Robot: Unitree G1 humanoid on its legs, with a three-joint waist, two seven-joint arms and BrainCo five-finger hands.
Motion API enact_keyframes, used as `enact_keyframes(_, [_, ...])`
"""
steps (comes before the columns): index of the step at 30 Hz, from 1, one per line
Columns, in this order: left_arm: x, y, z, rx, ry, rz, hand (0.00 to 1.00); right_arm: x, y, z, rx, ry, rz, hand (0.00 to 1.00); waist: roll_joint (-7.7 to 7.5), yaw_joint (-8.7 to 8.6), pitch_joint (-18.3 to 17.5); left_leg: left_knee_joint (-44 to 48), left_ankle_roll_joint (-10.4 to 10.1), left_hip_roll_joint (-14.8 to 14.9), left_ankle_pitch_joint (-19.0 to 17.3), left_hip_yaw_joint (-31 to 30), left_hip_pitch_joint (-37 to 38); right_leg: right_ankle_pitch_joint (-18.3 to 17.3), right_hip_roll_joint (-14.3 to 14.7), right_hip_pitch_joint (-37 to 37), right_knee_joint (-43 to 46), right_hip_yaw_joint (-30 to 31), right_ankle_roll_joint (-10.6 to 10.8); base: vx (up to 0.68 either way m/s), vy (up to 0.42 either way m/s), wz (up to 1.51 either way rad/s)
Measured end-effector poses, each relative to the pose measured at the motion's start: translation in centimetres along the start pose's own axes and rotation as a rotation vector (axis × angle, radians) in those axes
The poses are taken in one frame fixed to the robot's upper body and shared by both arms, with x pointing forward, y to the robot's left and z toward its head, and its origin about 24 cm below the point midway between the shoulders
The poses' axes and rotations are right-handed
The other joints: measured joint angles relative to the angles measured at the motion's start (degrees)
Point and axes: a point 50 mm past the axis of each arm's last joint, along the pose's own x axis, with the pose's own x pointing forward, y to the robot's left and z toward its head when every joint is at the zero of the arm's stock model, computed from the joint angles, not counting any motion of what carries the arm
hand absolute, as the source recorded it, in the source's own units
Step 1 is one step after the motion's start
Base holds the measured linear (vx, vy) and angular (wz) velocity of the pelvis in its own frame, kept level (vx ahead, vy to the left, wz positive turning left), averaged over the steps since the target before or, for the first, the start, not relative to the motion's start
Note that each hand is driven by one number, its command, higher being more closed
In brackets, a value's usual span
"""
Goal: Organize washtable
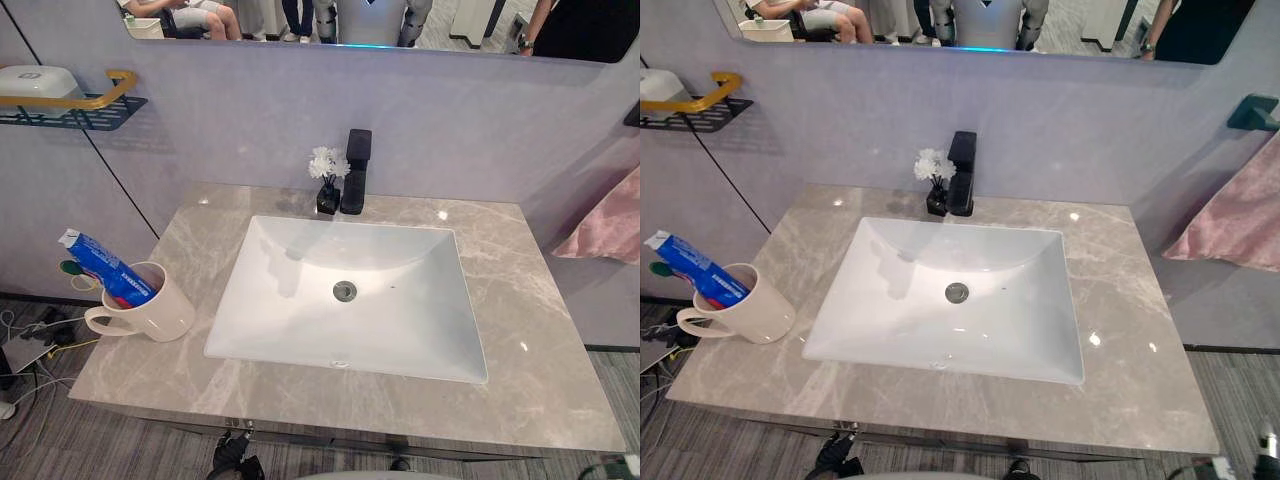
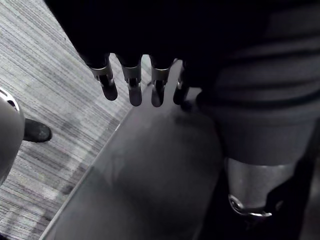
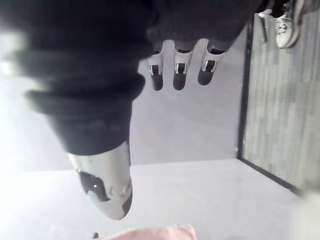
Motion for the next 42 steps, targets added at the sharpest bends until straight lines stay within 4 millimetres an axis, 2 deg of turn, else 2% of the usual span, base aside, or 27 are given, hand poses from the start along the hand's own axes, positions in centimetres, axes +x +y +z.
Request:
enact_keyframes(3, [0.0,0.1,-0.1,0.002,0.005,0.003,0.00,0.5,-1.3,0.2,0.043,0.002,-0.074,0.00,-0.02,-0.14,-0.01,0.06,0.00,-0.07,0.00,0.03,0.32,-0.28,-0.23,-0.01,0.92,0.06,0.04,0.00,0.000,0.00])
enact_keyframes(5, [0.0,0.2,-0.1,0.002,0.006,0.005,0.00,0.6,-2.5,-0.9,0.059,0.048,-0.120,0.00,-0.09,-0.12,0.00,0.05,0.00,-0.11,0.00,0.10,0.68,-0.30,-0.29,0.10,1.25,0.17,0.04,-0.01,-0.005,-0.02])
enact_keyframes(8, [0.0,0.3,-0.2,0.005,0.007,0.008,0.00,-0.7,-3.8,-6.2,0.022,0.284,-0.132,0.00,-0.36,-0.05,-0.05,0.03,0.00,-0.12,0.00,0.34,1.19,-0.35,-0.39,0.29,1.59,0.42,-0.03,-0.05,-0.012,-0.04])
enact_keyframes(9, [0.0,0.3,-0.2,0.007,0.010,0.007,0.00,-1.9,-4.2,-8.9,-0.014,0.417,-0.127,0.00,-0.36,-0.07,-0.05,0.04,0.00,-0.13,0.00,0.41,1.40,-0.34,-0.42,0.39,1.74,0.49,-0.04,-0.06,-0.012,-0.02])
enact_keyframes(10, [0.0,0.3,-0.2,0.009,0.011,0.006,0.00,-2.7,-4.4,-10.1,-0.026,0.487,-0.119,0.00,-0.32,-0.06,-0.04,0.03,0.00,-0.14,0.00,0.46,1.53,-0.34,-0.44,0.47,1.78,0.54,-0.05,-0.08,-0.015,-0.01])
enact_keyframes(11, [0.0,0.3,-0.3,0.017,0.016,0.001,0.00,-4.5,-4.6,-12.5,-0.052,0.630,-0.094,0.00,-0.11,-0.03,0.04,0.00,0.00,-0.14,0.00,0.48,1.84,-0.34,-0.47,0.95,1.65,0.45,-0.05,-0.06,-0.011,0.03])
enact_keyframes(12, [0.0,0.2,-0.4,0.025,0.020,-0.004,0.00,-5.9,-4.8,-13.9,-0.081,0.728,-0.067,0.00,0.10,-0.05,0.03,-0.16,0.02,-0.14,-0.01,0.47,2.11,-0.34,-0.46,1.38,1.11,0.27,-0.06,-0.08,-0.014,0.04])
enact_keyframes(15, [0.0,-0.2,-0.4,0.042,0.018,-0.050,0.00,-8.6,-4.4,-16.1,-0.132,0.898,0.048,0.00,0.49,0.01,0.14,-0.85,0.18,-0.02,-0.11,0.47,1.95,0.14,-0.16,2.30,-0.34,-0.44,-0.26,-0.10,-0.016,0.11])
enact_keyframes(18, [0.0,-0.2,-0.4,0.065,0.016,-0.078,0.00,-10.0,-4.2,-17.0,-0.192,0.988,0.168,0.00,0.50,0.25,0.14,-0.86,0.18,0.15,-0.11,0.25,1.99,1.80,0.40,3.80,-2.71,-1.01,-0.22,-0.03,-0.021,0.07])
enact_keyframes(24, [0.0,-0.1,-0.8,0.080,0.035,-0.095,0.00,-12.3,-4.5,-18.3,-0.441,1.089,0.370,0.00,0.79,0.16,0.27,-0.84,0.15,0.37,-0.09,0.00,1.90,2.76,0.98,4.88,-4.40,-1.38,-0.37,0.00,-0.004,0.01])
enact_keyframes(31, [0.0,0.0,-1.0,0.092,0.045,-0.118,0.00,-12.0,-4.0,-18.2,-0.585,1.038,0.524,0.00,0.63,0.22,0.41,-0.87,0.15,-0.02,-0.08,-1.33,1.77,3.94,1.43,6.39,-7.37,-2.72,-0.04,-0.01,-0.014,0.07])
enact_keyframes(42, [0.0,0.0,-0.9,0.112,0.044,-0.141,0.00,-11.7,-3.7,-18.3,-0.696,1.017,0.602,0.00,0.57,0.36,0.58,-0.82,0.19,-0.39,-0.06,-3.28,1.14,5.00,1.46,7.44,-9.30,-4.24,0.03,0.00,-0.013,0.07])
